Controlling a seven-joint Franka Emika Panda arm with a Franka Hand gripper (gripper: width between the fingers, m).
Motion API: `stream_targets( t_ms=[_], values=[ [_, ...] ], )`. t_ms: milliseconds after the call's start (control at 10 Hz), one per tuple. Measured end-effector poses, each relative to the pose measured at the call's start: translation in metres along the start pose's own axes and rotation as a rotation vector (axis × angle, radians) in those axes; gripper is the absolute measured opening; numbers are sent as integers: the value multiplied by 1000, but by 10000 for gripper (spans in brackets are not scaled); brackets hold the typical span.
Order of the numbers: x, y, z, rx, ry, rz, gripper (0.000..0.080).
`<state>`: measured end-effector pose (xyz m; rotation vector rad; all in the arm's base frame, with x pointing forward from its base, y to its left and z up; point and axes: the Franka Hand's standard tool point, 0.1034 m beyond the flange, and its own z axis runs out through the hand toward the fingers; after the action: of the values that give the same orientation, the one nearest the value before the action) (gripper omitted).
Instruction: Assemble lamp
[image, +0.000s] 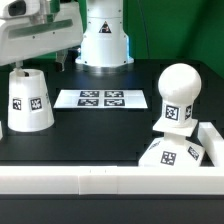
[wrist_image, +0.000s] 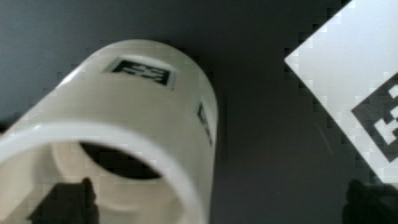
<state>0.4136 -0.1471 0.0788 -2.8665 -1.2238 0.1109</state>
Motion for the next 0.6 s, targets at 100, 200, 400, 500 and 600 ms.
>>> stream_targets(
  t_ms=[100,200,400,500,600],
  values=[
    [0,-1,2,2,-2,-2,699],
    [1,-1,2,2,-3,-5,584],
    [1,-1,1,2,-3,-6,451],
    [1,-1,1,2,-3,-6,268],
    [1,-1,1,2,-3,-6,133]
  ],
)
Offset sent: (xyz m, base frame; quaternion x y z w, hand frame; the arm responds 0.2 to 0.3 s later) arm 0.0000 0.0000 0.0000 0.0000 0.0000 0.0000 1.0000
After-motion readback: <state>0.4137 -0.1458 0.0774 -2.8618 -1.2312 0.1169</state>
